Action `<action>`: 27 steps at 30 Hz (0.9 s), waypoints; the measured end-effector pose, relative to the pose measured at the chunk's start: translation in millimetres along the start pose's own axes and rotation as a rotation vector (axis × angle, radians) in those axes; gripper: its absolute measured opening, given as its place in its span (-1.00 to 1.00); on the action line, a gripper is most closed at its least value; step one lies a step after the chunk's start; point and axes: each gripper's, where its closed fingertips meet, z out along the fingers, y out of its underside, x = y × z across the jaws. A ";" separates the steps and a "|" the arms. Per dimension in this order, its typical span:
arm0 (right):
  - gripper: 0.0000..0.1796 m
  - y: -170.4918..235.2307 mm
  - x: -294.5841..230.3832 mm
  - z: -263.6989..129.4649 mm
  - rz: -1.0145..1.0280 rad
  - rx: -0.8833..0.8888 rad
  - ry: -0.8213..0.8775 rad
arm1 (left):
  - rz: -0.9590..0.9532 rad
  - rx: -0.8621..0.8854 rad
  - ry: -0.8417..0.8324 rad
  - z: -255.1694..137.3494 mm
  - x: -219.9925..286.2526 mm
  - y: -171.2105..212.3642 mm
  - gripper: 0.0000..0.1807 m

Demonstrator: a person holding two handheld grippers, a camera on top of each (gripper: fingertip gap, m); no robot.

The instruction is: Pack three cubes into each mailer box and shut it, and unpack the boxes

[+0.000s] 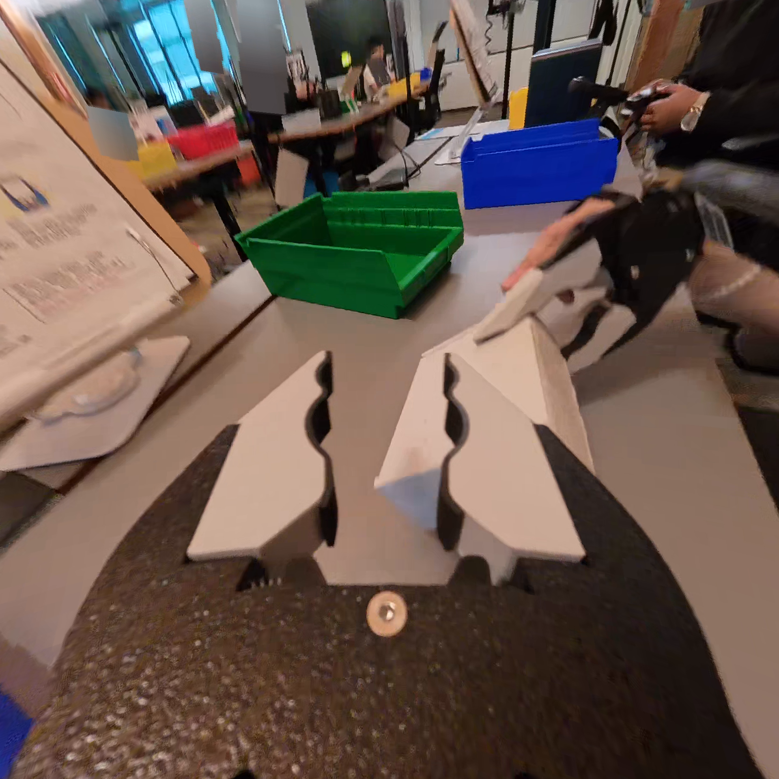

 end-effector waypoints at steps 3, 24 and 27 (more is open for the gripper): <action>-0.25 0.9 4.4 -8.8 0.072 0.037 -0.044 | 0.140 0.024 -0.017 -29.1 17.8 17.3 -0.13; -0.25 -8.8 -10.1 -14.2 0.058 0.052 -0.208 | 0.704 -0.020 -0.151 28.0 59.6 74.8 0.10; -0.25 -12.4 -12.3 -14.7 0.035 0.053 -0.214 | 0.728 -0.026 -0.103 37.4 67.4 79.7 0.03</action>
